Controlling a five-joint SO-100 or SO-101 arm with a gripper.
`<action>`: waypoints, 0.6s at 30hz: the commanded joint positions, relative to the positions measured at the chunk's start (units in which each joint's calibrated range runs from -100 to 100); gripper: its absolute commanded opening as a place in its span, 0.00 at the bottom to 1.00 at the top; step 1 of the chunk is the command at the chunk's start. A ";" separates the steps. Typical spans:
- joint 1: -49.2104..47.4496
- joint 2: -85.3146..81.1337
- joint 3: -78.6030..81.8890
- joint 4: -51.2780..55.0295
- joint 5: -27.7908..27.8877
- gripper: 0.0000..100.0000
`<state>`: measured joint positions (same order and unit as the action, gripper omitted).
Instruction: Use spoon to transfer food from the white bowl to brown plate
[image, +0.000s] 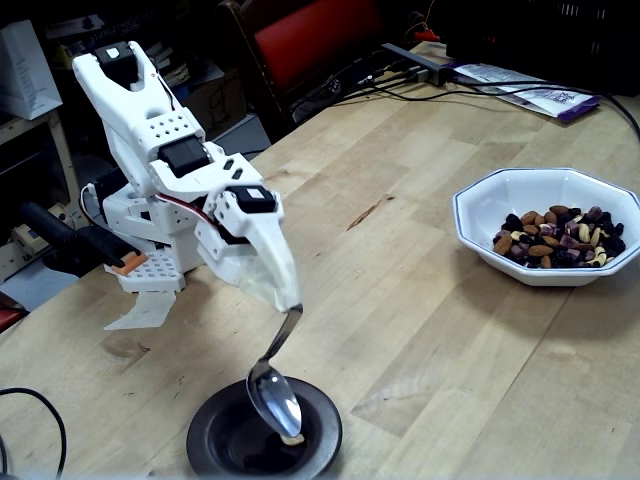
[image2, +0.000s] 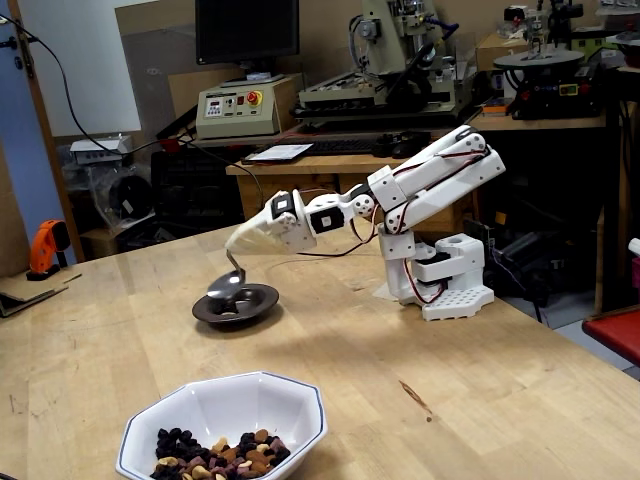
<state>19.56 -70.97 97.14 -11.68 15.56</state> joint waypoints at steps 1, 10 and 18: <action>0.07 -9.26 -0.32 -0.10 -2.69 0.04; -0.60 -18.24 -0.24 0.06 -8.25 0.04; -3.86 -21.49 -0.24 0.22 -13.97 0.04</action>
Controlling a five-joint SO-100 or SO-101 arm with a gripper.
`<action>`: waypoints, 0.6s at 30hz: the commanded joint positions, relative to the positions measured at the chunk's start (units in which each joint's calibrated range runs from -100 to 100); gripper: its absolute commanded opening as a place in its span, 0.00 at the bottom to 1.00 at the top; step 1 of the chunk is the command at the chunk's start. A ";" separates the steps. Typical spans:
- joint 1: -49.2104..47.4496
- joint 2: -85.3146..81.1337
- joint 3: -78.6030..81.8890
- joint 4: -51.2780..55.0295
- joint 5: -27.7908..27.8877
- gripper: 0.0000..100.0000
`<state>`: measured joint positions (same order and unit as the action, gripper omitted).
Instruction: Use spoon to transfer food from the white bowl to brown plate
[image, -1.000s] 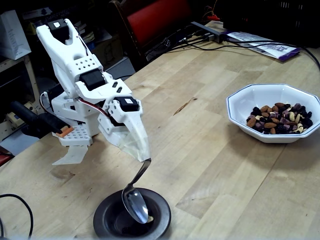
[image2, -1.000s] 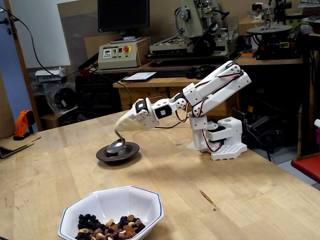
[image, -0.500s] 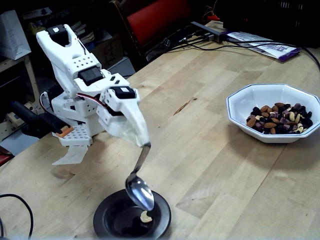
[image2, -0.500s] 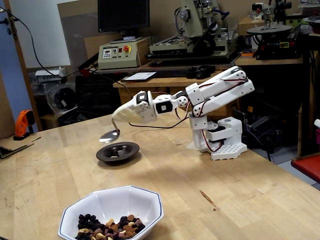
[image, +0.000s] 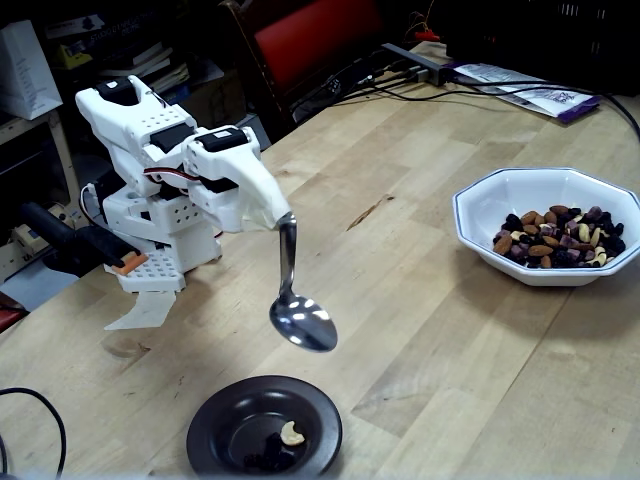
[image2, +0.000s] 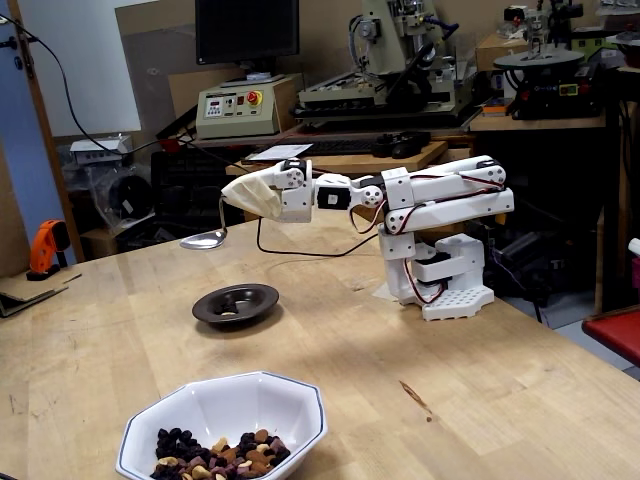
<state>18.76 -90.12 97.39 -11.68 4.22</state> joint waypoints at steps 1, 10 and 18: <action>-4.46 -3.29 -0.49 0.85 -3.37 0.04; -14.31 -8.16 -3.50 13.26 -6.74 0.04; -16.17 -8.16 -5.27 20.06 -7.57 0.04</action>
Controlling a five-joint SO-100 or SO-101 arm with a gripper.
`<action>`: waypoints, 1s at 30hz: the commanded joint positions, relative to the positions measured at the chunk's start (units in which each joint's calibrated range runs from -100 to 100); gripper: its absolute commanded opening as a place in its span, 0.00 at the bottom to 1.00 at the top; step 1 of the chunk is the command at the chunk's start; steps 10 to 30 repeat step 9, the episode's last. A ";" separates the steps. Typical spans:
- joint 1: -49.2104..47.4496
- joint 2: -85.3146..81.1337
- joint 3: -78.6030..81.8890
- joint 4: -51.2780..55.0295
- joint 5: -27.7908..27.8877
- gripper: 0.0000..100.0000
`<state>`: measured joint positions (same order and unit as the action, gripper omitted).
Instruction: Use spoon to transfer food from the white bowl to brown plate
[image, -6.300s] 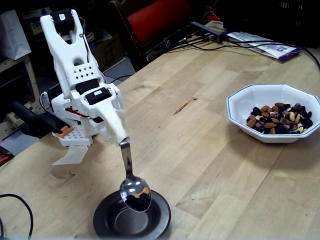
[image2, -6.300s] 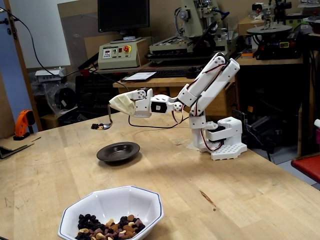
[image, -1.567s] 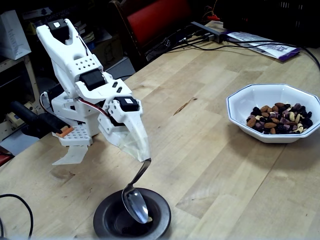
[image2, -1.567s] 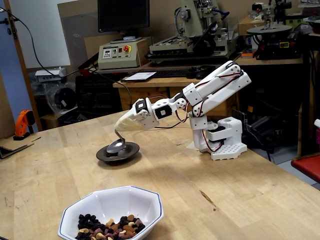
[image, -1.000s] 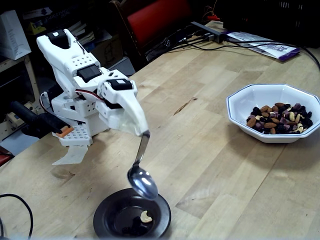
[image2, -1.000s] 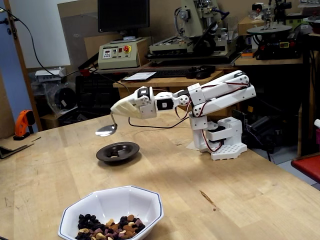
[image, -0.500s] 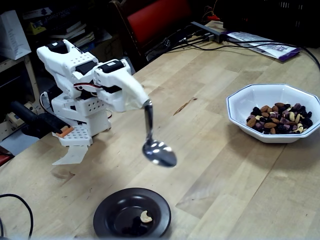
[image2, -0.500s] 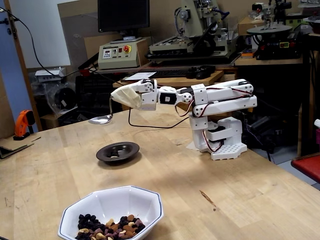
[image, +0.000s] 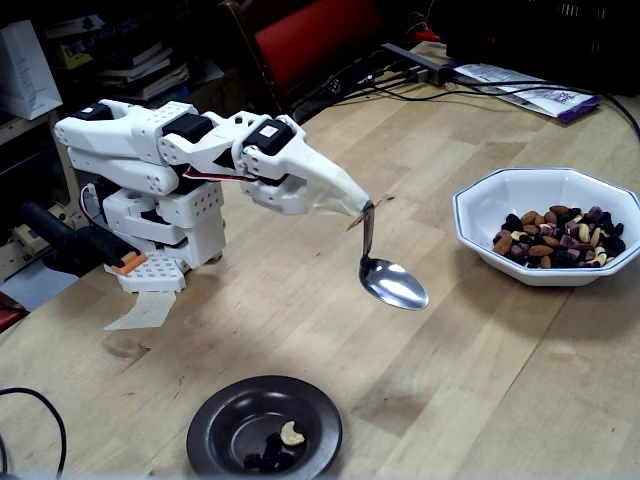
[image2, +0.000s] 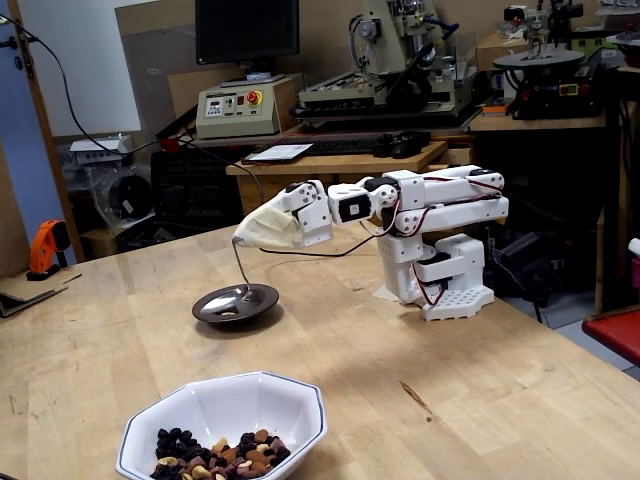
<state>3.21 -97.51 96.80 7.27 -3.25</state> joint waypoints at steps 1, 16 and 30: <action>-0.69 -0.78 -4.68 1.82 -0.10 0.04; -0.77 -0.78 -4.77 2.38 -0.10 0.04; -0.77 -0.78 -4.77 2.38 -0.10 0.04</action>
